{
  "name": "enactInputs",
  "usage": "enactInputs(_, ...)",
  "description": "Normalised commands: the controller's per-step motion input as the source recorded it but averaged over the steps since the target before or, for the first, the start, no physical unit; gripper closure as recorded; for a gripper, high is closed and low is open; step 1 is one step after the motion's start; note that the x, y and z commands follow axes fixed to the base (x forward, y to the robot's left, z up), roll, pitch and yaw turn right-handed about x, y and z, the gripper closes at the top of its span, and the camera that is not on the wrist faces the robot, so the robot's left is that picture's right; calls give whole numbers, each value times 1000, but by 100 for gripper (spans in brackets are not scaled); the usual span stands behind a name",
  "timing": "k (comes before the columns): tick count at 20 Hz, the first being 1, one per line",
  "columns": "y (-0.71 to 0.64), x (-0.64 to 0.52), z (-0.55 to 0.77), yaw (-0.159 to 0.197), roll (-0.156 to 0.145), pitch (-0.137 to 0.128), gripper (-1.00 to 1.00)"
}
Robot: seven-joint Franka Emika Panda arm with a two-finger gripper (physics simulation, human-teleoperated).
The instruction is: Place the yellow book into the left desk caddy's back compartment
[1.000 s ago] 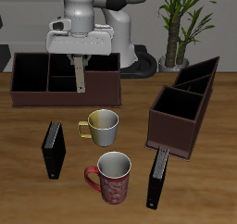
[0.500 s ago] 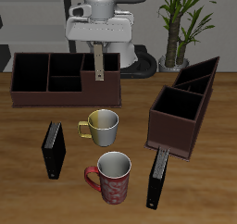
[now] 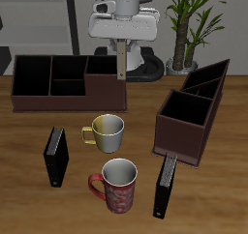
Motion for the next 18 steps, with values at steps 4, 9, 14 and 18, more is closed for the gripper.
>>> enactInputs(4,482,-121,76,-49,29,13,100)
enactInputs(9,425,-157,121,-62,37,-6,100)
enactInputs(14,347,-105,44,-57,37,20,100)
enactInputs(18,404,-111,168,-53,47,-11,100)
